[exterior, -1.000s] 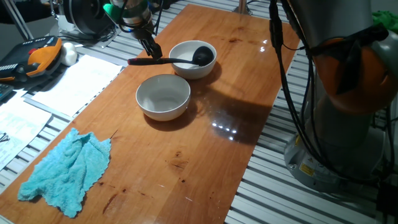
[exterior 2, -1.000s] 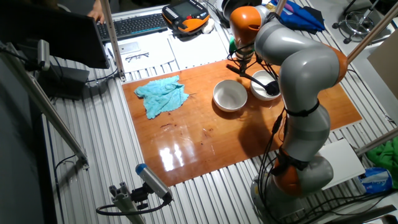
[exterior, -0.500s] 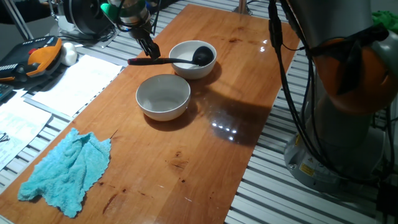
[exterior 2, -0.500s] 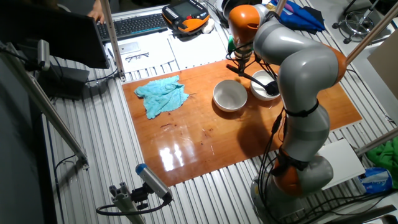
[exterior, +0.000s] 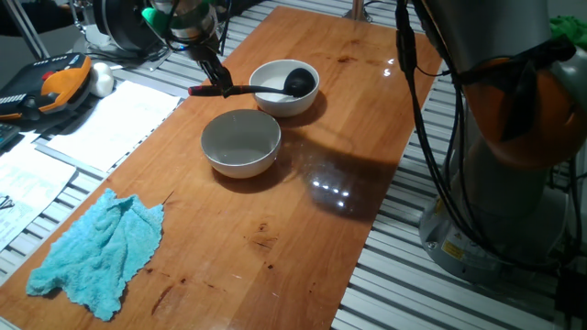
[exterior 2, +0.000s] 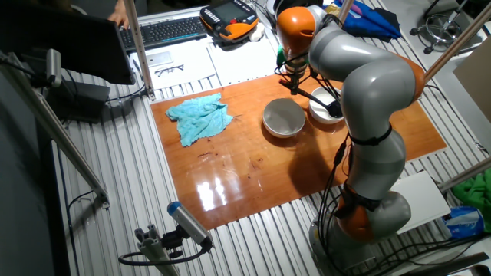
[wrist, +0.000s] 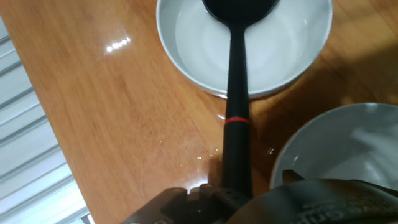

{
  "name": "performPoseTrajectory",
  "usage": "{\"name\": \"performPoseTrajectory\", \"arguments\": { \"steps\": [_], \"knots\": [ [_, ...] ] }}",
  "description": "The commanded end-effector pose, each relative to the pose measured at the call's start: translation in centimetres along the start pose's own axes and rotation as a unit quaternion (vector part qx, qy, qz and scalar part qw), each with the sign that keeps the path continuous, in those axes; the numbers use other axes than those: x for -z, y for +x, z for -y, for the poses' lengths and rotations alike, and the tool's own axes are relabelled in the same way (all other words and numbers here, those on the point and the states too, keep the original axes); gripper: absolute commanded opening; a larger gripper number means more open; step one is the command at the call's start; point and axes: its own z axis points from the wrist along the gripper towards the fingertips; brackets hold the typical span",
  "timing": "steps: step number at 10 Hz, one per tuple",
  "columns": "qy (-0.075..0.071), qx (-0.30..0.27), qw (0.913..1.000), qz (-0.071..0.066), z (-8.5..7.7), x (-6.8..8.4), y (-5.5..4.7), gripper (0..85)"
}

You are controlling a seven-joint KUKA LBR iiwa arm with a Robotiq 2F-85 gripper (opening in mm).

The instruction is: Scoop water with a large spoon from one bowl to another

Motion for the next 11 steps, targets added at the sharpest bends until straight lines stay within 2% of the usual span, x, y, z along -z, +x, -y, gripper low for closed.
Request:
{"name": "performPoseTrajectory", "arguments": {
  "steps": [1, 3, 5, 6, 7, 10, 11],
  "knots": [
    [0.0, -0.001, 1.0, 0.001, 0.1, 0.0, 0.1, 51.0],
    [-0.001, -0.002, 1.0, 0.0, -0.1, 0.2, 0.2, 51.0],
    [0.01, -0.008, 0.9999, -0.004, -0.7, 0.6, -0.1, 51.0],
    [0.012, -0.01, 0.9999, -0.003, -1.0, 0.8, 0.0, 34.0],
    [0.015, -0.014, 0.9998, 0.002, -1.3, 0.6, 0.2, 34.0],
    [0.017, -0.018, 0.9997, 0.005, -1.2, 0.7, 0.3, 34.0],
    [0.016, -0.02, 0.9997, 0.005, -1.2, 0.6, 0.4, 51.0]
  ]
}}
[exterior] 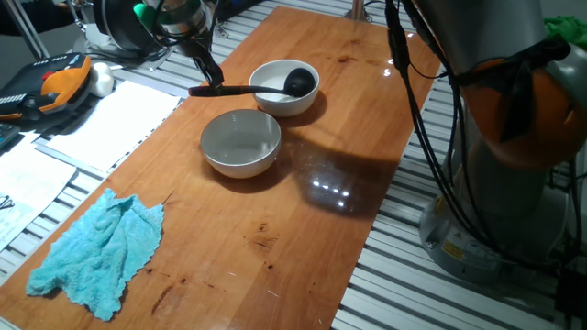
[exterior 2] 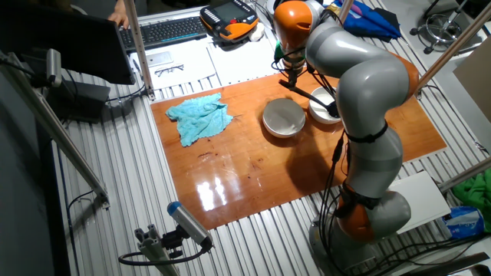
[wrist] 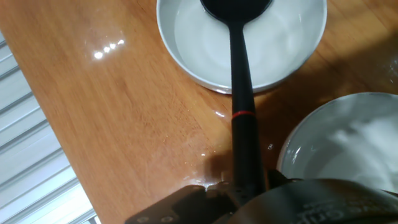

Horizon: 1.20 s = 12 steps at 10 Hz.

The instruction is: Scoop water with a large spoon from one bowl to another

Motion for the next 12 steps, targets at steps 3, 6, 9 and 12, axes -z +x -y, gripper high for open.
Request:
{"name": "performPoseTrajectory", "arguments": {
  "steps": [3, 6, 9, 12],
  "knots": [
    [-0.003, 0.0, 1.0, -0.001, 0.1, -0.15, 0.08, 51.0],
    [-0.003, -0.002, 1.0, -0.002, 0.32, -0.38, 0.44, 51.0],
    [-0.004, -0.002, 1.0, -0.003, 0.47, -0.64, 0.74, 51.0],
    [-0.003, -0.002, 1.0, -0.005, 0.47, -0.74, 0.81, 51.0]
  ]
}}
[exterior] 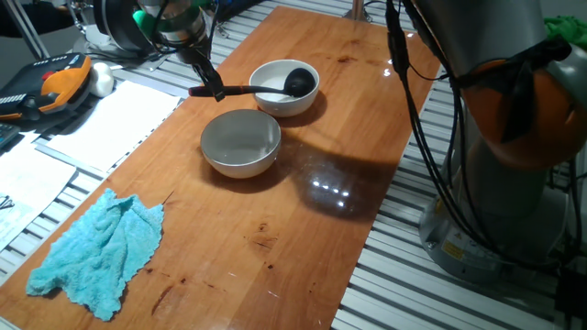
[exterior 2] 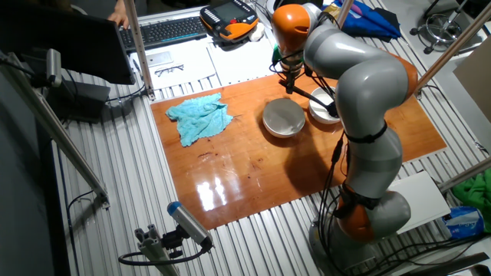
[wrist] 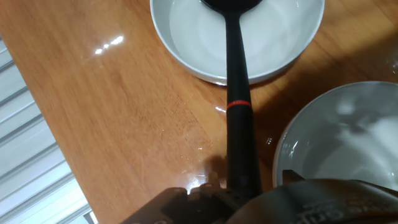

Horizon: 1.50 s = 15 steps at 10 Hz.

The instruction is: Scoop water with a large spoon from one bowl to another

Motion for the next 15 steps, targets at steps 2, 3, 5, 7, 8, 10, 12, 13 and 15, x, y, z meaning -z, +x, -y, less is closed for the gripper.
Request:
{"name": "performPoseTrajectory", "arguments": {
  "steps": [2, 3, 5, 7, 8, 10, 12, 13, 15],
  "knots": [
    [0.0, 0.002, 1.0, -0.001, 0.0, -0.2, 0.0, 51.0],
    [-0.001, 0.003, 1.0, -0.003, 0.0, -0.3, 0.0, 51.0],
    [-0.006, 0.009, 0.9999, -0.006, 0.0, -0.5, 0.0, 34.0],
    [-0.014, 0.012, 0.9997, -0.014, -0.1, -0.5, -0.4, 0.0],
    [-0.018, 0.015, 0.9996, -0.015, -0.1, -0.5, -0.6, 0.0],
    [-0.012, 0.017, 0.9993, -0.029, -0.3, -0.2, -1.4, 0.0],
    [-0.001, 0.025, 0.9989, -0.039, -0.4, 0.4, -2.1, 0.0],
    [0.003, 0.026, 0.9987, -0.043, -0.4, 0.7, -2.3, 0.0],
    [0.007, 0.03, 0.9984, -0.048, -0.2, 1.3, -2.4, 0.0]
  ]
}}
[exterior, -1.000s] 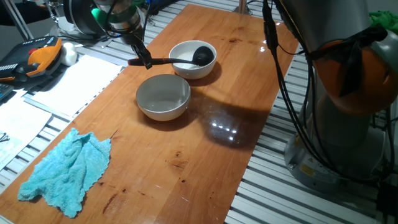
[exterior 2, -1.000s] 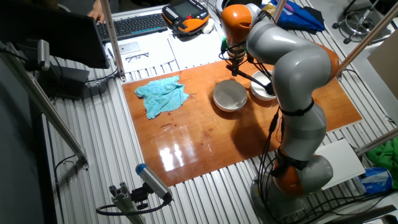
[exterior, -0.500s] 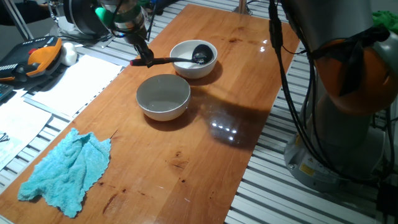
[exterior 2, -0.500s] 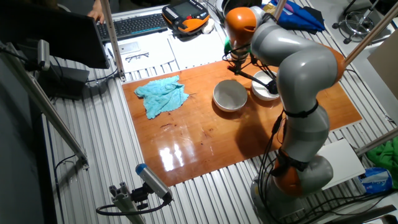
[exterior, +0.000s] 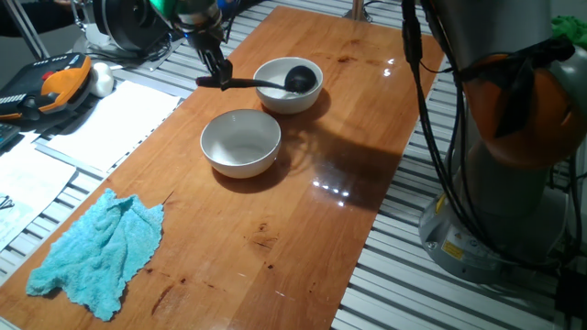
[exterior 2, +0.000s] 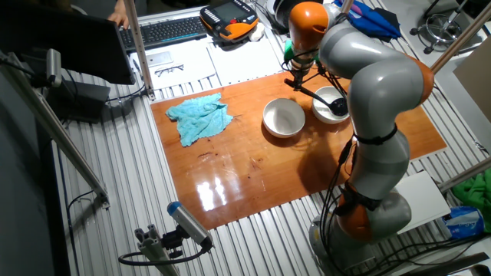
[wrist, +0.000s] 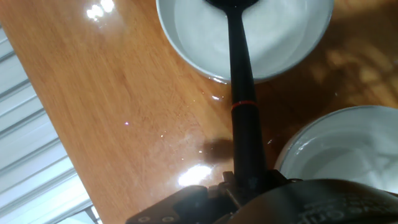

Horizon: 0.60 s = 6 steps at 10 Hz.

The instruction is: Scoop water with a large spoon from one bowl to another

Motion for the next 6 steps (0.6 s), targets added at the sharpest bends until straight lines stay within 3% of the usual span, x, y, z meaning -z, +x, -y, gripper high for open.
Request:
{"name": "performPoseTrajectory", "arguments": {
  "steps": [1, 6],
  "knots": [
    [0.0, 0.005, 1.0, -0.002, 0.1, 0.4, -0.1, 0.0],
    [0.0, 0.037, 0.9993, -0.006, 1.4, 4.1, -0.9, 0.0]
  ]
}}
